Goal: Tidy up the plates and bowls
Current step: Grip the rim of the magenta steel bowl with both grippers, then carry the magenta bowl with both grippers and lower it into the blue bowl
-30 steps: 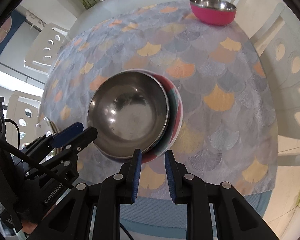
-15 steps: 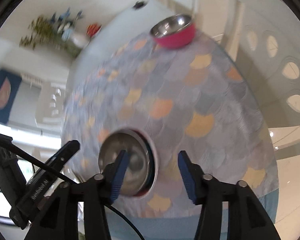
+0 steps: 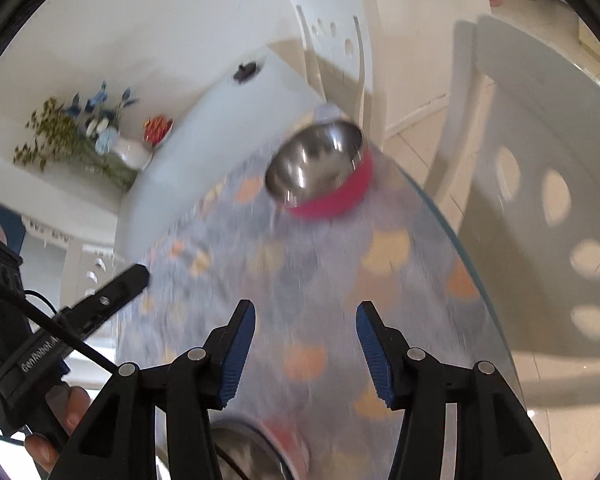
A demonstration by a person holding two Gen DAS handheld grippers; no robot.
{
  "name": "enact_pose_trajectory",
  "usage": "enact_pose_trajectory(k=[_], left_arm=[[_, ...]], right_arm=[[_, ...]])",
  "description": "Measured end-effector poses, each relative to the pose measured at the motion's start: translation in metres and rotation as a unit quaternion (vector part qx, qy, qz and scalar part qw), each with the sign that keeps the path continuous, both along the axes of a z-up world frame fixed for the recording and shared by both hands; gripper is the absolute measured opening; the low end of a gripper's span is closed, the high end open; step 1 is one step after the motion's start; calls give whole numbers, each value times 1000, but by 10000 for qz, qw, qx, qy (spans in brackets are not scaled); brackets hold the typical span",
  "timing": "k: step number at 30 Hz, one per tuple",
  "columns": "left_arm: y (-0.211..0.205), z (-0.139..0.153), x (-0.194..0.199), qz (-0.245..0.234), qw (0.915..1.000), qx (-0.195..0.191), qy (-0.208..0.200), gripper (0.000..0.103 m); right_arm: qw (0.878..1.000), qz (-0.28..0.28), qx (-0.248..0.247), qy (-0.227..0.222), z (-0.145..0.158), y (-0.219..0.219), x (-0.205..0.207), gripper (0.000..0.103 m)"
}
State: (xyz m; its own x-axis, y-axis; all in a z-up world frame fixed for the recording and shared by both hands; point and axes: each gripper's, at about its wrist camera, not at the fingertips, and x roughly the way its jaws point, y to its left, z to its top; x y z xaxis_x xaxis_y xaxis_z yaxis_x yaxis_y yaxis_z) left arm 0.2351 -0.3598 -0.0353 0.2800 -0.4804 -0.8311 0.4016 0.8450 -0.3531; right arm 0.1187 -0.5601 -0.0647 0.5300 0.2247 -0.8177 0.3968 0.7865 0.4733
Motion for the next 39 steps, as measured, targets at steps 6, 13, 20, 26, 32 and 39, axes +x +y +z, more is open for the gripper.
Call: enact_pose_trajectory(k=[6,13,20,26,32,39], left_arm=[[-43,-30,35,-313,9990,329,32,38],[-73,-73,71,-360,9976,426,414,38],[-86,-97,80,-435,9964,394,608,38],[-90,-110,87,-418,9959,349,719,35],[-91,-115,80,-488,9967,345,543,20],[-74,-66,47,-595,9980,216,-13,20]], right_arm=[[9993,-300,-228,-5,-13,-21,43,51],[9977,-555,-297,263,-50,-44,78,51],[9976,-461,-344,386,-73,-50,93,50],[9977,-341,-502,314,-80,-49,100,46],[9962,-80,-821,277,-87,-37,105,31],[9943,72,-1059,-80,-49,-23,81,31]])
